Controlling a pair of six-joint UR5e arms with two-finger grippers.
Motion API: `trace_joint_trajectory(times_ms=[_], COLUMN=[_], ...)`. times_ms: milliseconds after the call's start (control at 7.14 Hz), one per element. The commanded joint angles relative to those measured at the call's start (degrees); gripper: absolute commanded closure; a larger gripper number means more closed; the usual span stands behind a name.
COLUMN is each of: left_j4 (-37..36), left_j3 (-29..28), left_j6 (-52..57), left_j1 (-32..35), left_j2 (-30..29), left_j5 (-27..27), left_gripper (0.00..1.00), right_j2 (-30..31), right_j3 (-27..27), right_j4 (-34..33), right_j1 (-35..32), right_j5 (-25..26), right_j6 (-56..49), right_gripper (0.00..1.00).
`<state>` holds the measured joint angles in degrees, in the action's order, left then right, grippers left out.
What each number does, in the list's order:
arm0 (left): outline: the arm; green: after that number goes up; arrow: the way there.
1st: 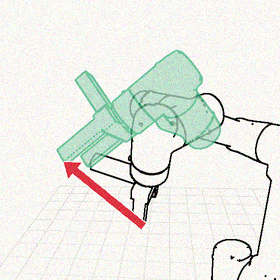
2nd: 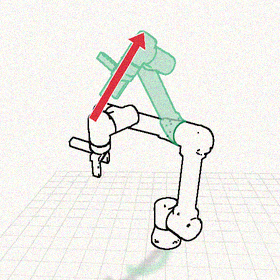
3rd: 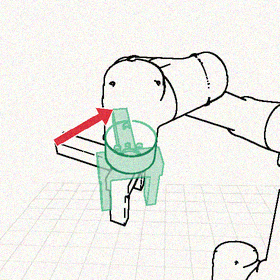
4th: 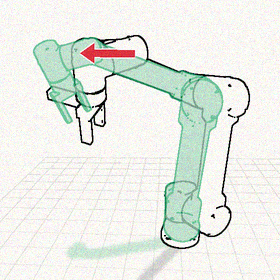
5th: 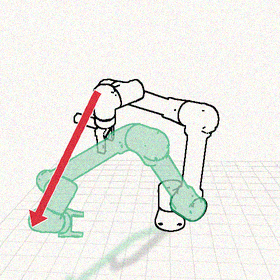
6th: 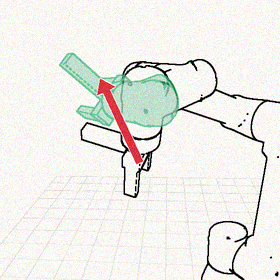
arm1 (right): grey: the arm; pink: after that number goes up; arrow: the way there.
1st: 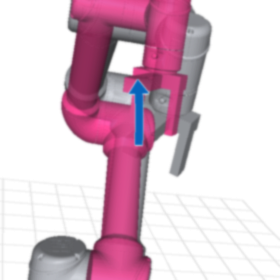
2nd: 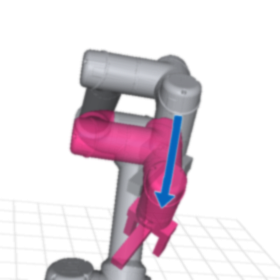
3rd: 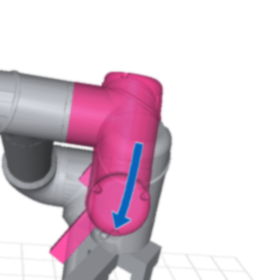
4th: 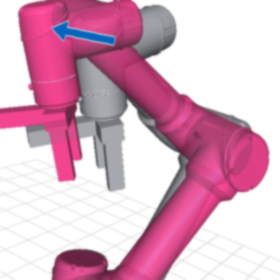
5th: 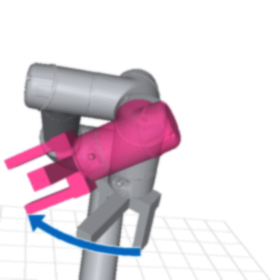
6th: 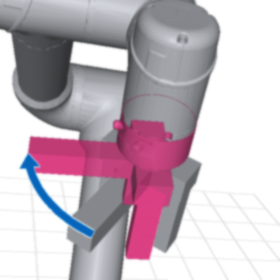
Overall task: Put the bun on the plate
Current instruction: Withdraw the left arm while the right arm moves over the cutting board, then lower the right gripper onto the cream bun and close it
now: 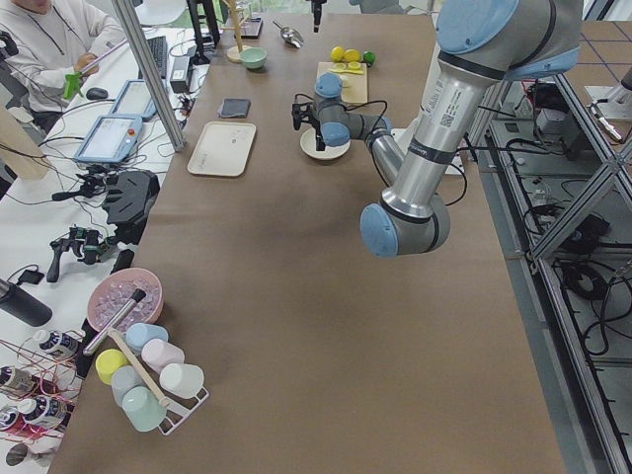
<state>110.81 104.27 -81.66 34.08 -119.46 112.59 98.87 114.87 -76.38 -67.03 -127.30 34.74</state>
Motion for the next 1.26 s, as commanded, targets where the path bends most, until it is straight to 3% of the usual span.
trace_joint_trajectory(times_ms=[0,280,560,700,840,1120], left_j4=[-10.7,-19.0,-32.8,-37.4,-36.1,-32.5], left_j3=[3.1,3.3,1.6,1.4,1.7,1.6], left_j6=[12.1,35.5,62.2,69.0,70.8,70.8], left_j1=[12.4,24.5,37.2,41.3,41.7,41.7], left_j2=[1.8,7.2,8.6,9.1,12.7,13.6], left_j5=[8.3,13.7,13.9,14.5,14.1,14.1], left_gripper=[0.03,0.03,0.03,0.02,0.02,0.02], right_j2=[-2.1,-4.7,-4.7,-4.3,-4.0,-2.8], right_j3=[2.7,4.2,4.7,4.4,4.0,2.9], right_j4=[0.0,0.0,0.1,1.4,3.5,5.9], right_j1=[9.1,18.4,24.6,27.1,29.9,34.3], right_j5=[5.3,11.1,14.5,16.0,17.9,21.4], right_j6=[12.0,22.3,26.6,27.2,30.8,32.6], right_gripper=[0.01,0.01,0.0,0.0,0.0,0.0])
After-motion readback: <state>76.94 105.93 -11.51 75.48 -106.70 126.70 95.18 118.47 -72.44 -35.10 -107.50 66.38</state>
